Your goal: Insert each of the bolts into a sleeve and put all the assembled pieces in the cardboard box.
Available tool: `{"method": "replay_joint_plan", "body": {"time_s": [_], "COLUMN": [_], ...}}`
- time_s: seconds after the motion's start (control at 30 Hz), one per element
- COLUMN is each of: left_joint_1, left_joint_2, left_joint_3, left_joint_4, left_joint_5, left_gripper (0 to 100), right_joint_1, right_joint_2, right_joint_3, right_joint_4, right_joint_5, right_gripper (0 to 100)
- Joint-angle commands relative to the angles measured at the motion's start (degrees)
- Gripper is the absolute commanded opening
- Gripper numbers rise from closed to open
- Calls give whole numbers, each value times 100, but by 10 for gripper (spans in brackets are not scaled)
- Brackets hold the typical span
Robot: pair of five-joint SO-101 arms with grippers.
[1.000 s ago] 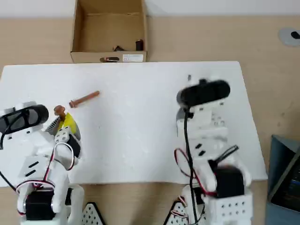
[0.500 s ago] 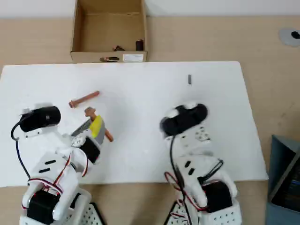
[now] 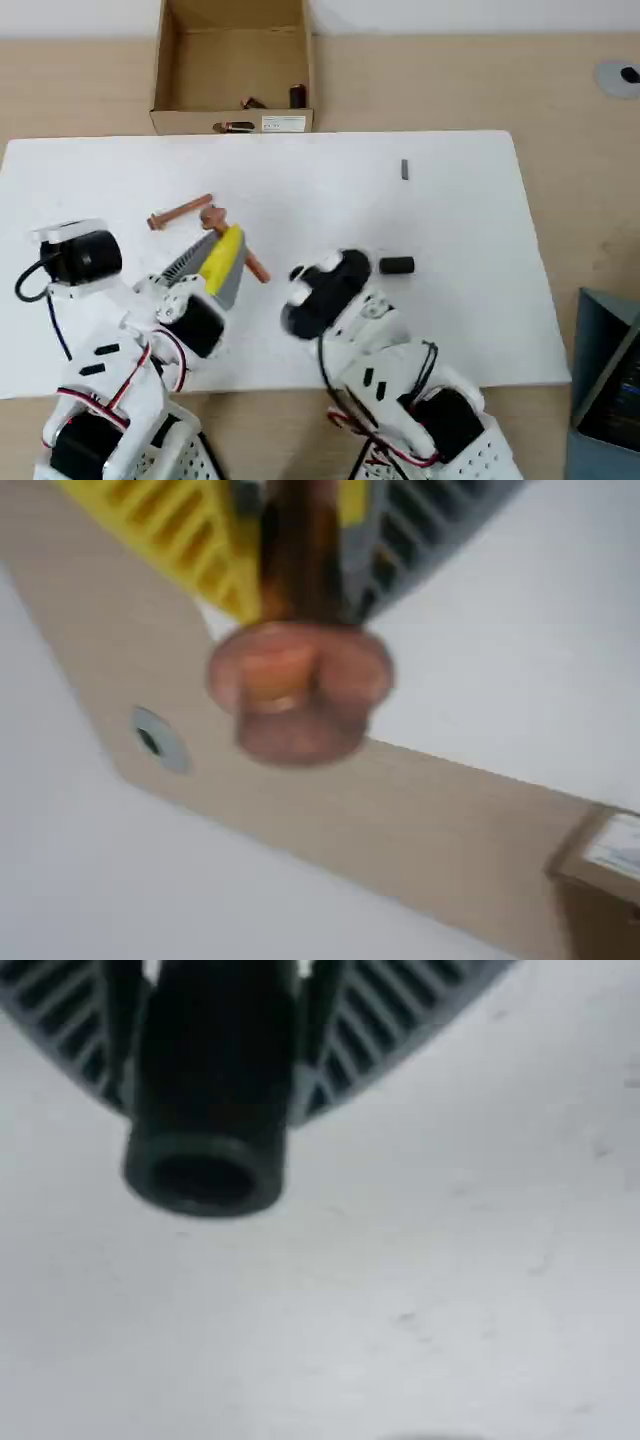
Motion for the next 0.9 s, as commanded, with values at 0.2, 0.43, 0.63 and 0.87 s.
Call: {"method": "replay_joint_plan", "body": {"time_s": [0.2,0.43,0.63,0.87], "left_joint_1": [158,167,158,123], "left_joint_2": [-48,-48,-48,-48], "left_joint_3": [-167,185,448,844], "left_joint_4": [-193,-193,-273,-721], "left_joint_5": [18,18,132,123], "left_gripper": [2,2,2,2], "right_joint_1": [-321,-585,-690,-690], "right_joint_2": [-620,-620,-611,-611], "right_joint_3": [-198,-391,-435,-549], "right_joint_4": [-747,-756,-756,-765], "right_joint_5": [563,598,598,607], "right_gripper": [9,9,9,9]}}
